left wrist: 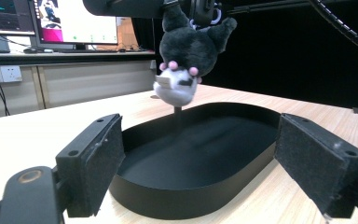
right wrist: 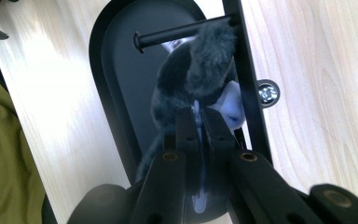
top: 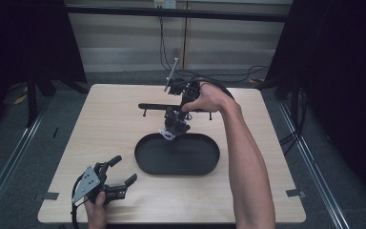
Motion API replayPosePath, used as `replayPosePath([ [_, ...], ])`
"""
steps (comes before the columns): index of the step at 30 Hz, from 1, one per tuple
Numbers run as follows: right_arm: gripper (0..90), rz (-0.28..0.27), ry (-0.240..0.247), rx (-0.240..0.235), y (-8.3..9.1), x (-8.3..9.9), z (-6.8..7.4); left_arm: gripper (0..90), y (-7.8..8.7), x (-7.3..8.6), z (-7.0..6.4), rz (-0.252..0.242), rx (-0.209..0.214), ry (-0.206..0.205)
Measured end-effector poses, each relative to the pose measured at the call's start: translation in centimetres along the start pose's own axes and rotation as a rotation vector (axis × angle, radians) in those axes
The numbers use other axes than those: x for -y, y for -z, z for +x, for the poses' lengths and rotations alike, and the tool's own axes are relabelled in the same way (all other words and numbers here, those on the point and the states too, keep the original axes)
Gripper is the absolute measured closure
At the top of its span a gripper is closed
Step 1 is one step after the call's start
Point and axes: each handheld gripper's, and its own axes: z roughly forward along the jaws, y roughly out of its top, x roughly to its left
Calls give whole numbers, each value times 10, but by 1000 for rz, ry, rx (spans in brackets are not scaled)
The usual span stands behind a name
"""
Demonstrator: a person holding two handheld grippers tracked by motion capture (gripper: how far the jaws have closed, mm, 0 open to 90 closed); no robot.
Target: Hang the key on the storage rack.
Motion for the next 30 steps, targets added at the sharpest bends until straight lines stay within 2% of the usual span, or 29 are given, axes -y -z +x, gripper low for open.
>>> replayPosePath([
  [4,865,-6,-10,13,0,0,-1,154,0,0,0,-5,0,4],
  [13,840,-5,-18,4,-2,-2,-1,155,0,0,0,-3,0,3],
  [15,871,-7,-21,3,-1,-3,-1,155,0,0,0,-4,0,2],
  [16,871,-10,-18,-8,-1,-3,-1,154,0,0,0,-5,0,5],
  [19,866,-11,-13,0,0,-3,0,154,0,0,0,-3,0,3],
  [23,822,-44,-23,4,1,0,1,155,0,0,0,-2,0,3],
  [30,688,-73,-41,9,2,6,3,154,0,0,0,-5,0,6],
])
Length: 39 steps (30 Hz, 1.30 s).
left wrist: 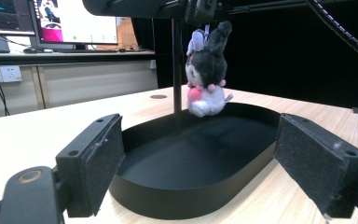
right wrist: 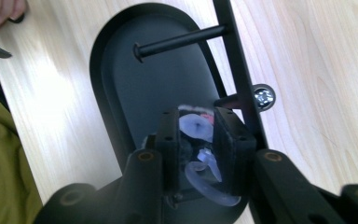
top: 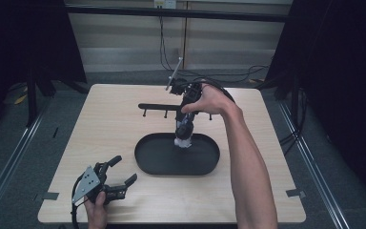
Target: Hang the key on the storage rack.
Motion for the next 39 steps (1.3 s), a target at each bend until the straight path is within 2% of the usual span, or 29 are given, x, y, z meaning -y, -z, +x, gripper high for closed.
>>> replayPosePath([
  [3,663,-42,7,-8,4,0,3,155,0,0,0,2,0,-3],
  [8,632,-73,31,-26,8,-1,16,155,0,0,0,2,1,-3],
  [12,601,-83,51,-25,4,1,24,154,0,0,0,-1,2,6],
  [14,577,-79,35,-20,2,4,26,155,0,0,0,-2,2,7],
  [17,533,-102,24,-7,0,13,27,154,0,0,0,2,3,1],
  [20,533,-165,16,-39,1,23,32,155,0,0,0,-1,2,0],
  [24,534,-237,42,-59,3,37,39,155,0,0,0,-3,3,1],
  [26,527,-244,49,-47,3,43,46,155,0,0,0,-2,2,0],
  [31,513,-302,47,-25,3,61,59,155,0,0,0,3,2,-1],
  [36,472,-361,-5,7,-3,86,66,155,0,0,0,1,2,0],
  [39,459,-434,-13,22,-6,100,73,155,0,0,0,2,2,-1],
])
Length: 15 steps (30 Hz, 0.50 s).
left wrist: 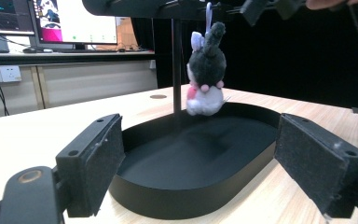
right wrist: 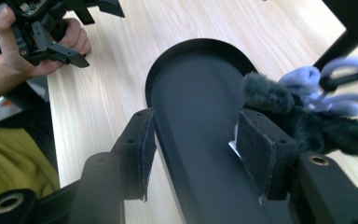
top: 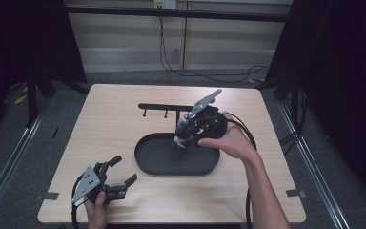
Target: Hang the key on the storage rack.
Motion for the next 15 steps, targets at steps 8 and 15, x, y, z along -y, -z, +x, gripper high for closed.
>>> replayPosePath([
  [8,390,-164,-91,72,-6,54,13,155,0,0,0,1,0,0],
  [15,278,-255,-146,103,-21,99,32,155,0,0,0,1,2,-5],
])
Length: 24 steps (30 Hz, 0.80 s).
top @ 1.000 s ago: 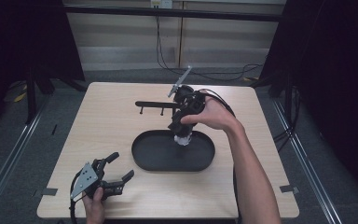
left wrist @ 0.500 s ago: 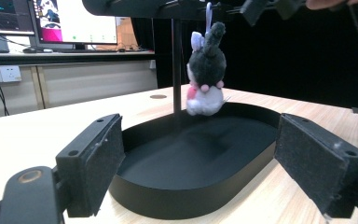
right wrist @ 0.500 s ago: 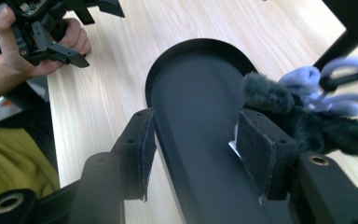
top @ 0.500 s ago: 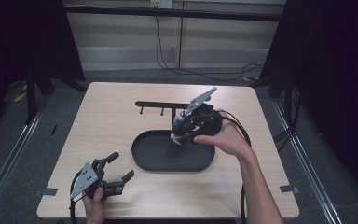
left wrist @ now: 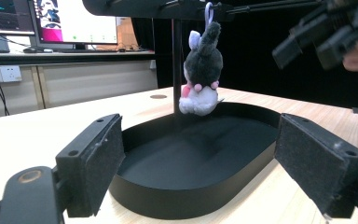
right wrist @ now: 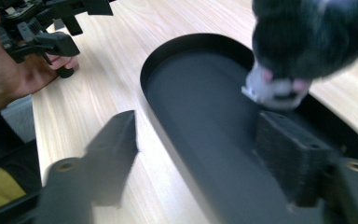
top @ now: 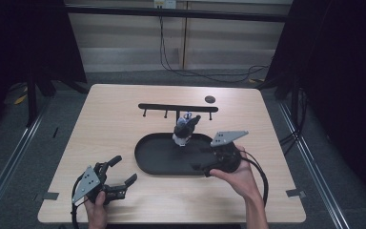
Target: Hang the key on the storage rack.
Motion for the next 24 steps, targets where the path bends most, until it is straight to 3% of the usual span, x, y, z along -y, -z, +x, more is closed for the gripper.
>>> replayPosePath([
  [4,169,-83,-46,51,0,27,5,154,0,0,0,1,-3,4],
  [7,140,-154,-65,130,2,46,9,154,0,0,0,1,-3,4],
  [10,143,-199,-108,237,-1,65,10,154,0,0,0,0,-2,4],
  [12,137,-218,-85,331,-4,77,12,154,0,0,0,1,-2,0],
  [14,139,-244,-97,402,-7,86,13,154,0,0,0,1,-2,0],
  [18,141,-325,-94,484,-15,101,16,154,0,0,0,-1,-2,2],
  [24,136,-467,-104,548,-15,110,22,154,0,0,0,1,-4,4],
])
